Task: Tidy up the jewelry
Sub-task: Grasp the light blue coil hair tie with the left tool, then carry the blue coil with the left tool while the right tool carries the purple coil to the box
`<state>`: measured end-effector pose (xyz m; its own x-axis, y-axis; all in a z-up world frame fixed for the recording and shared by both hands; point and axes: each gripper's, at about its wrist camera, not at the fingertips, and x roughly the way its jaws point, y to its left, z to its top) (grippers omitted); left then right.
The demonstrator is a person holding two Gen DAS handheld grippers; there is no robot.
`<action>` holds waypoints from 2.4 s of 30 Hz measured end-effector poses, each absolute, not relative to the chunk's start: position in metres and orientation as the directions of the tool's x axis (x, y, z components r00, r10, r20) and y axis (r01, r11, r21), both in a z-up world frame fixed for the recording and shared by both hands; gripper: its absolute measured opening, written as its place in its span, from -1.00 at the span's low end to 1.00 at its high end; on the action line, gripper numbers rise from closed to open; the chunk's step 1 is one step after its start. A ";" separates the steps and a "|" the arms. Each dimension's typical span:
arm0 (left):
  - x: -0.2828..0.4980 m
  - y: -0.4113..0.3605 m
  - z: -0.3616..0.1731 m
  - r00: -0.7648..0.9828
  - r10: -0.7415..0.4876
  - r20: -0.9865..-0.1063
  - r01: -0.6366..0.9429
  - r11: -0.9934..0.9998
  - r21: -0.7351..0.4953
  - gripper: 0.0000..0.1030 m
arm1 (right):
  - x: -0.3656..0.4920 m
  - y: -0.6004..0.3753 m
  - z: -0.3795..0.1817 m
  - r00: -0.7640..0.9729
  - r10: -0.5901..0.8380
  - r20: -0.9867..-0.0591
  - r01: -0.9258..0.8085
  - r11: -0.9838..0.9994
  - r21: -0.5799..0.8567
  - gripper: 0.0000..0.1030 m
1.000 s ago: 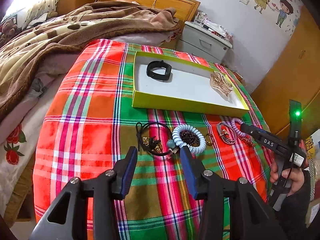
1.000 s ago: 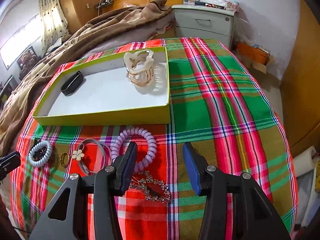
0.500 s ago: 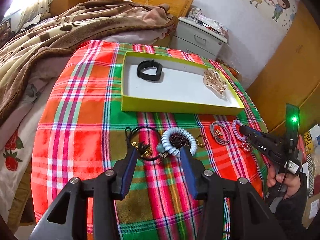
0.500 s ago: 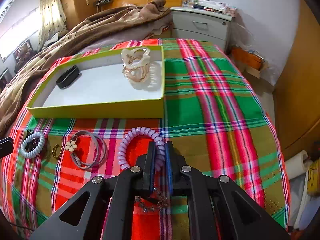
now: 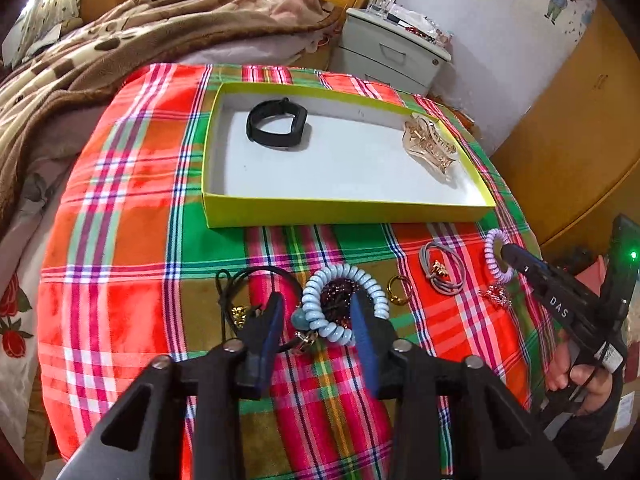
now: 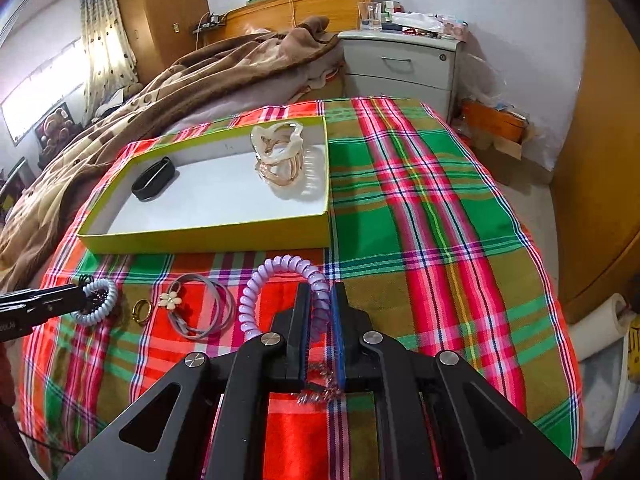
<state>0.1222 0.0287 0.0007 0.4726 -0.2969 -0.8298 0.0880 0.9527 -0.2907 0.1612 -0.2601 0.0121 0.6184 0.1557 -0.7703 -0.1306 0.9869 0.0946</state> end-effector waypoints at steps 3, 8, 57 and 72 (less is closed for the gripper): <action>0.124 0.029 -0.002 0.461 -0.332 -0.823 0.093 0.940 -0.327 -0.41 | 0.161 -0.259 0.013 0.620 0.160 -0.768 -0.133 0.986 0.099 -0.81; 0.130 0.031 -0.010 0.428 -0.342 -0.836 0.074 0.936 -0.345 -0.47 | 0.159 -0.260 0.016 0.631 0.161 -0.759 -0.131 0.986 0.100 -0.81; 0.099 0.016 0.022 0.561 -0.228 -0.796 0.182 0.972 -0.150 -0.78 | 0.145 -0.255 0.027 0.653 0.175 -0.737 -0.136 0.984 0.113 -0.81; 0.076 0.016 -0.012 0.476 -0.190 -0.859 0.141 0.980 -0.139 -0.45 | 0.142 -0.253 0.025 0.650 0.191 -0.735 -0.148 0.981 0.125 -0.81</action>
<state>0.0761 0.0158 -0.0122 0.4758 -0.1901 -0.8588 0.1406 0.9802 -0.1391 0.1418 -0.2531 0.0249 0.6500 0.1913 -0.7354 -0.1479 0.9811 0.1245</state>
